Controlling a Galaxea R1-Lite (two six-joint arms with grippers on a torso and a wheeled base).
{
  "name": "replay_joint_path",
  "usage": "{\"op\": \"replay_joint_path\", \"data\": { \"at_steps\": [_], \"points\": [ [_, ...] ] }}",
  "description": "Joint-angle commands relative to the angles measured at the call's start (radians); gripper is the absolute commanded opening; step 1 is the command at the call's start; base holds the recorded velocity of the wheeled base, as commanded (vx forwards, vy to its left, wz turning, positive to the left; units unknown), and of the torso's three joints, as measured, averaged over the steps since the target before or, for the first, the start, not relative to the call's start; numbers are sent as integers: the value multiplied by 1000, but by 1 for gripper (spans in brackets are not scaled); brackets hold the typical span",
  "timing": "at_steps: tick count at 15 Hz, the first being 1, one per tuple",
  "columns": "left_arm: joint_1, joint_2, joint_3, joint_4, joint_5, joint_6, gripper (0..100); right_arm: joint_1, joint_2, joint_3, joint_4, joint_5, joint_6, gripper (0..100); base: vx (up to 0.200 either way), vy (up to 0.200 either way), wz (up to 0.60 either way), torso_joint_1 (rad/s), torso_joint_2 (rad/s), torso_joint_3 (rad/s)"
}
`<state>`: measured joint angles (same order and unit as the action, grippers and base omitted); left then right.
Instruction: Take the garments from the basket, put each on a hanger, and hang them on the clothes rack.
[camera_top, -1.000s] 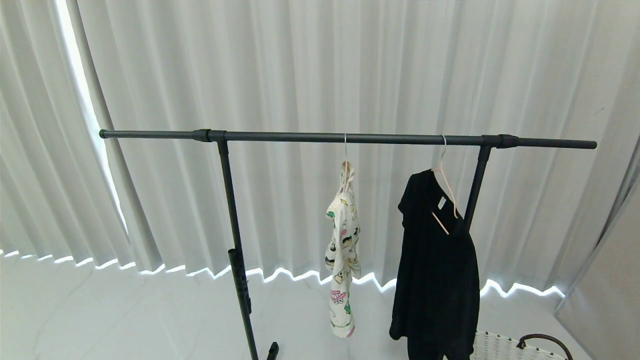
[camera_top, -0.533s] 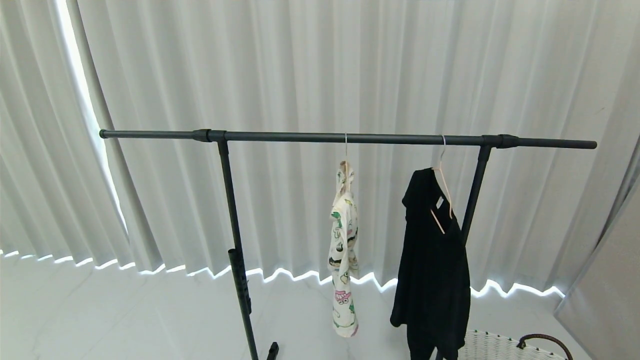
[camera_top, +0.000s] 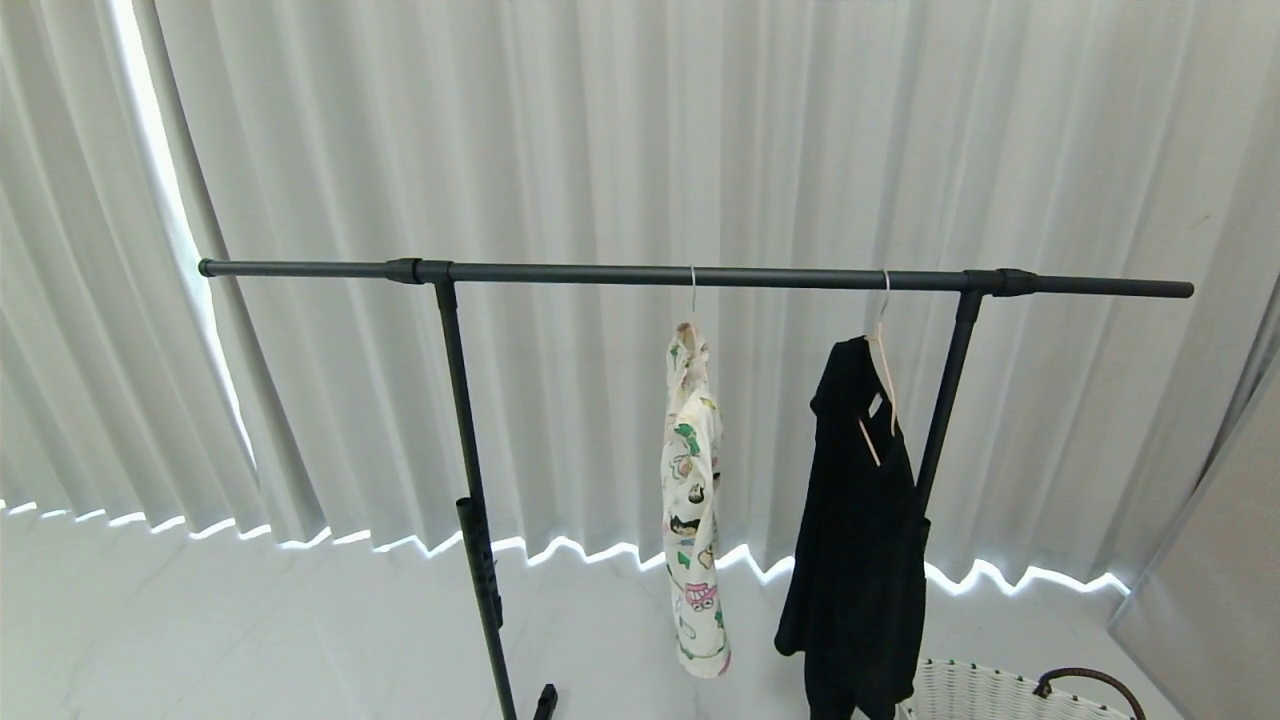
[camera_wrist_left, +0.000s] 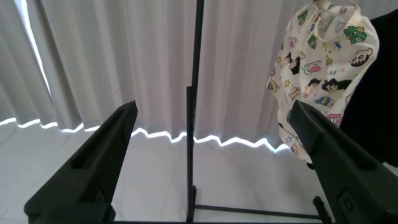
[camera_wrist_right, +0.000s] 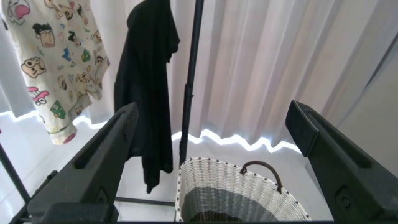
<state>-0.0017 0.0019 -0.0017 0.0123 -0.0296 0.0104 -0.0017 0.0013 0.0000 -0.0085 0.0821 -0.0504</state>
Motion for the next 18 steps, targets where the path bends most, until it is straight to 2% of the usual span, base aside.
{"op": "replay_joint_path", "data": {
  "at_steps": [1,18],
  "points": [
    [0,0,0,0,-1,0,100,0,-1,0,-1,1,0,100,0,0,0,0,0,0],
    [0,0,0,0,0,0,100,0,-1,0,-1,1,0,100,0,0,0,0,0,0]
  ]
}}
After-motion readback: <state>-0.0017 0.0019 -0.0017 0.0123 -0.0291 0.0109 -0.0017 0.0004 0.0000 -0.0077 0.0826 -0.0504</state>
